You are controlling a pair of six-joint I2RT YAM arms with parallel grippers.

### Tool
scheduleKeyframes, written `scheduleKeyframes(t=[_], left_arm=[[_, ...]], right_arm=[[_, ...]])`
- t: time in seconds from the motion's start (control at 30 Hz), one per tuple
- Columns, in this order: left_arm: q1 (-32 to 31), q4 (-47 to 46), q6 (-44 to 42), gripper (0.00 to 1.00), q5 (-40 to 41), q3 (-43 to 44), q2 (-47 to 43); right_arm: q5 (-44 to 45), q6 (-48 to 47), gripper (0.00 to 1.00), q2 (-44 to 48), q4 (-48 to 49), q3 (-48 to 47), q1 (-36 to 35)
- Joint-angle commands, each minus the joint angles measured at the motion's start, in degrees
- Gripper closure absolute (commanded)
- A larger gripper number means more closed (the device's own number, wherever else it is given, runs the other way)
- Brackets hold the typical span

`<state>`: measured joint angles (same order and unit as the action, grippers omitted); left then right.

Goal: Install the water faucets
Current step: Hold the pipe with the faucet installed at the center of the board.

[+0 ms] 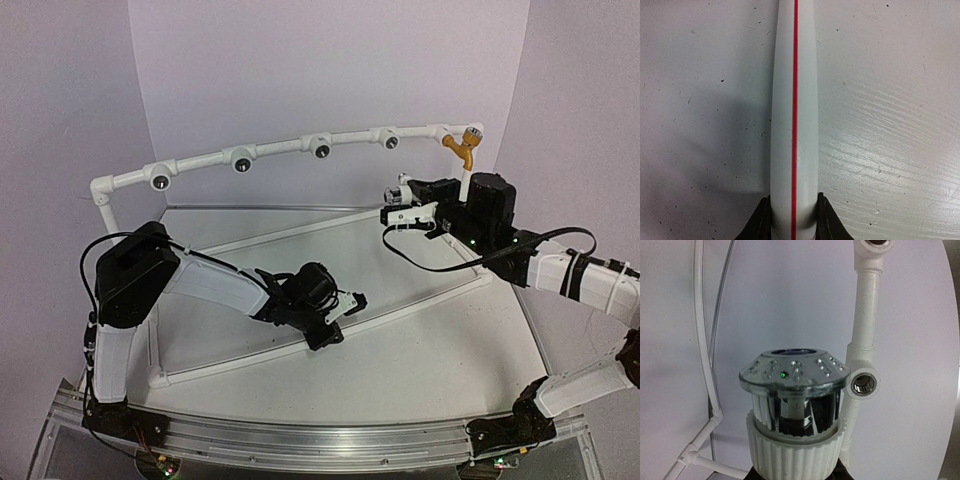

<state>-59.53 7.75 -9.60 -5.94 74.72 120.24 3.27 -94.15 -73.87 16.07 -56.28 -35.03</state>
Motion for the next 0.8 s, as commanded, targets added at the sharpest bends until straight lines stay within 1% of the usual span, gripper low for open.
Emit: scheduleKeyframes(t=[0.0, 0.17, 0.23, 0.4, 0.77], left_arm=[[0.04, 3.93, -1.32, 1.00, -0.47, -4.82, 4.30], [0.02, 3.13, 1.32, 1.00, -2.34, -7.50, 3.82], [0.03, 3.07, 2.04, 1.00, -2.50, -8.24, 3.53], [-0.04, 1.91, 3.67, 1.00, -1.38, -10.39, 3.00], [-0.18, -0.90, 5.54, 1.00, -0.08, -13.16, 4.39]], right_arm=[[-2.63, -6.78, 1.00, 0.04, 16.33, -1.11, 0.29], [-2.83, -5.78, 1.00, -0.88, 16.80, -2.49, 0.60], [-4.76, -4.37, 1.00, -1.27, 16.83, -2.65, 1.51], [-6.12, -2.52, 1.00, -2.92, 18.94, -3.97, 2.16], [-6.66, 0.50, 1.00, -6.29, 18.62, -7.80, 2.88]])
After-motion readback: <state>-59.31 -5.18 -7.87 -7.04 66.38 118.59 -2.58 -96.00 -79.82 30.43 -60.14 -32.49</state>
